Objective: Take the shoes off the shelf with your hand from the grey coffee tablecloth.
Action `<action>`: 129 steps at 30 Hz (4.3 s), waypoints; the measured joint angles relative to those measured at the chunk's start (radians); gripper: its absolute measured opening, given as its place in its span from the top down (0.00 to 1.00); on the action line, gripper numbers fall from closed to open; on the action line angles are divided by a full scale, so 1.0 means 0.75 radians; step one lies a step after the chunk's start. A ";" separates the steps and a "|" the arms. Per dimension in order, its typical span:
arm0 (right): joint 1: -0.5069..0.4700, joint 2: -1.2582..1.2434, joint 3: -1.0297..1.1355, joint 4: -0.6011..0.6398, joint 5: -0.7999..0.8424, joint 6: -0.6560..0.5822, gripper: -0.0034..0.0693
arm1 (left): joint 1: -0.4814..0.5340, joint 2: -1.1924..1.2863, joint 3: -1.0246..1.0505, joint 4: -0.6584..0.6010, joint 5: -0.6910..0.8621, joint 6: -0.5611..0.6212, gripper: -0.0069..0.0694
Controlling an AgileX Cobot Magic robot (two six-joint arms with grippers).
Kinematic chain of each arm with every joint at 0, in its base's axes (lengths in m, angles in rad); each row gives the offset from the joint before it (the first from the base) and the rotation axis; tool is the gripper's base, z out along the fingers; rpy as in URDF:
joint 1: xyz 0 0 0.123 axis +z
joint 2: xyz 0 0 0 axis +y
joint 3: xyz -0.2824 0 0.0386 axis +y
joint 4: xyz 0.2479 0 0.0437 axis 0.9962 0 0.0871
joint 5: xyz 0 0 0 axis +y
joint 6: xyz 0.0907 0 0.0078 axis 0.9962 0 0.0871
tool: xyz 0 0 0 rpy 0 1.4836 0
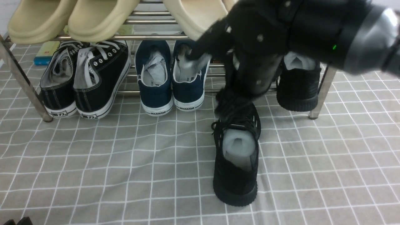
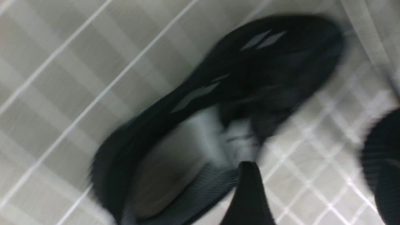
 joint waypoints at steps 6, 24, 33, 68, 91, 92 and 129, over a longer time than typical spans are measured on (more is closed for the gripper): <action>-0.196 0.009 -0.024 0.003 0.000 0.152 0.24 | 0.000 0.000 0.000 0.000 0.000 0.000 0.63; -0.409 0.236 -0.024 -0.043 -0.324 0.152 0.25 | 0.000 0.000 0.000 0.000 0.000 0.000 0.61; -0.409 0.257 -0.026 -0.031 -0.255 0.151 0.84 | 0.000 0.000 0.000 0.000 0.000 0.000 0.60; -0.405 -0.206 0.679 0.582 -0.091 0.012 0.93 | 0.000 0.000 0.000 0.000 0.000 0.000 0.59; -0.404 -0.202 0.719 0.574 -0.134 0.179 0.92 | 0.000 0.000 0.000 0.000 0.000 0.000 0.59; -0.405 -0.202 0.700 0.552 -0.125 0.185 0.92 | 0.000 0.000 0.000 0.000 0.000 0.000 0.59; -0.403 -0.046 0.612 0.738 -0.284 0.215 0.49 | 0.000 0.000 0.000 0.004 0.000 0.000 0.59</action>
